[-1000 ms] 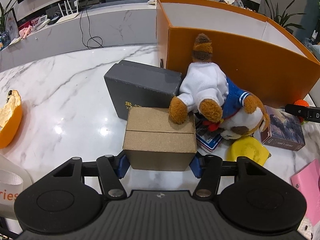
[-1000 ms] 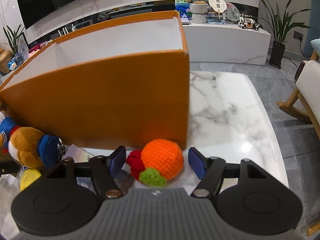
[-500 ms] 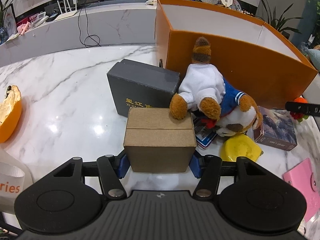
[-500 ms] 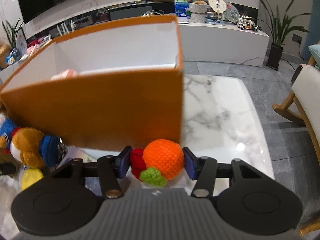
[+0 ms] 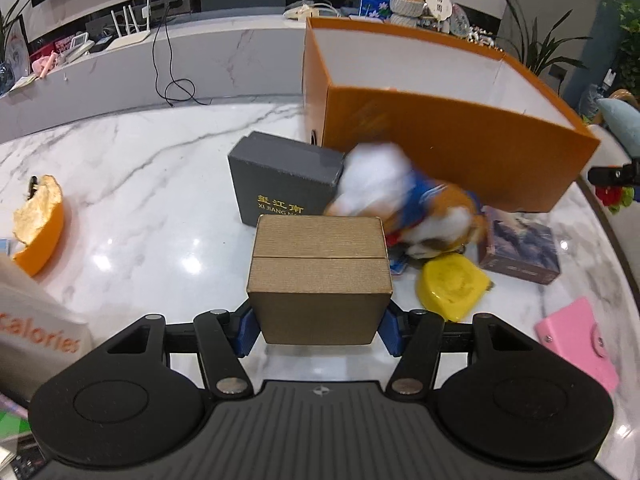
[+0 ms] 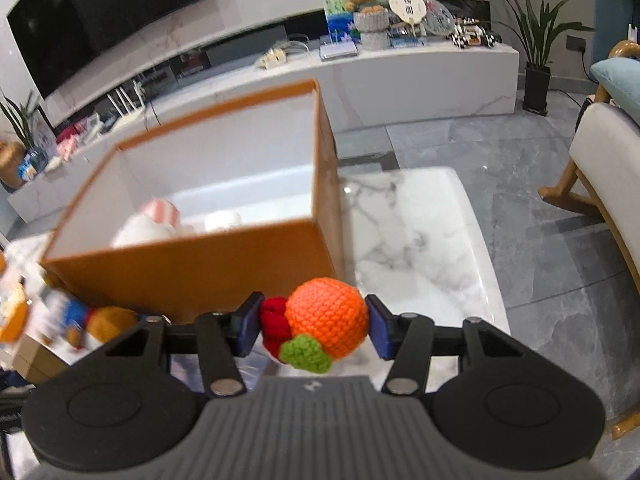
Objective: Organize objects
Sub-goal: 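Lift the cardboard box and crocheted fruit and carry them over the orange box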
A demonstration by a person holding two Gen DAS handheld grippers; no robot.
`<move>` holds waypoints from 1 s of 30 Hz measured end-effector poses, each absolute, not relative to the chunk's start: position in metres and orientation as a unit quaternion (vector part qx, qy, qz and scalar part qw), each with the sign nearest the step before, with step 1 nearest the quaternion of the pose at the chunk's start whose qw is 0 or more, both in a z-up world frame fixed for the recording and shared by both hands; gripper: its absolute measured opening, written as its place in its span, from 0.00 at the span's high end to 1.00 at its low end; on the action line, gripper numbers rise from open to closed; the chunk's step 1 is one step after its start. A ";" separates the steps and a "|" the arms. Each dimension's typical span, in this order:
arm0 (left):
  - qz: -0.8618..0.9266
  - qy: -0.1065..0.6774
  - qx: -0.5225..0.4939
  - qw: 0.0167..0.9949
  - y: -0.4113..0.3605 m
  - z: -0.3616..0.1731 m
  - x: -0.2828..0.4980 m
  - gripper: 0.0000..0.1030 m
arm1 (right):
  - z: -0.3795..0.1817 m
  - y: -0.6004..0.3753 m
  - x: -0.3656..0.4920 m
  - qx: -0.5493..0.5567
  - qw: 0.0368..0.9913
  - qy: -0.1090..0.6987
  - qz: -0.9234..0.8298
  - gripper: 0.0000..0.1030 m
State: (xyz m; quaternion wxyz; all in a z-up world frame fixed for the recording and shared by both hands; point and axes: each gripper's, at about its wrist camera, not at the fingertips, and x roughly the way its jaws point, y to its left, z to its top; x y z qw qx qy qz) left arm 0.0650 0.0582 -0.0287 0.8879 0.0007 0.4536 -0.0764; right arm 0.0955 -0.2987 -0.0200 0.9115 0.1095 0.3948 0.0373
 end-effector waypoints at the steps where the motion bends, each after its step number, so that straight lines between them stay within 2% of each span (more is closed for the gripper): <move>1: -0.077 0.452 0.001 0.889 0.059 -0.025 0.061 0.34 | -0.014 -0.299 0.093 0.111 0.913 0.390 0.040 0.46; 14: -0.103 0.429 0.005 0.897 0.047 0.015 0.034 0.34 | 0.030 -0.281 0.080 0.098 0.931 0.342 0.080 0.46; 22: -0.140 0.389 0.031 0.910 0.006 0.053 0.079 0.34 | 0.053 -0.262 0.112 0.084 0.941 0.313 0.093 0.46; 30: -0.159 0.364 0.036 0.917 -0.026 0.075 0.140 0.34 | 0.048 -0.256 0.128 0.068 0.942 0.312 0.098 0.46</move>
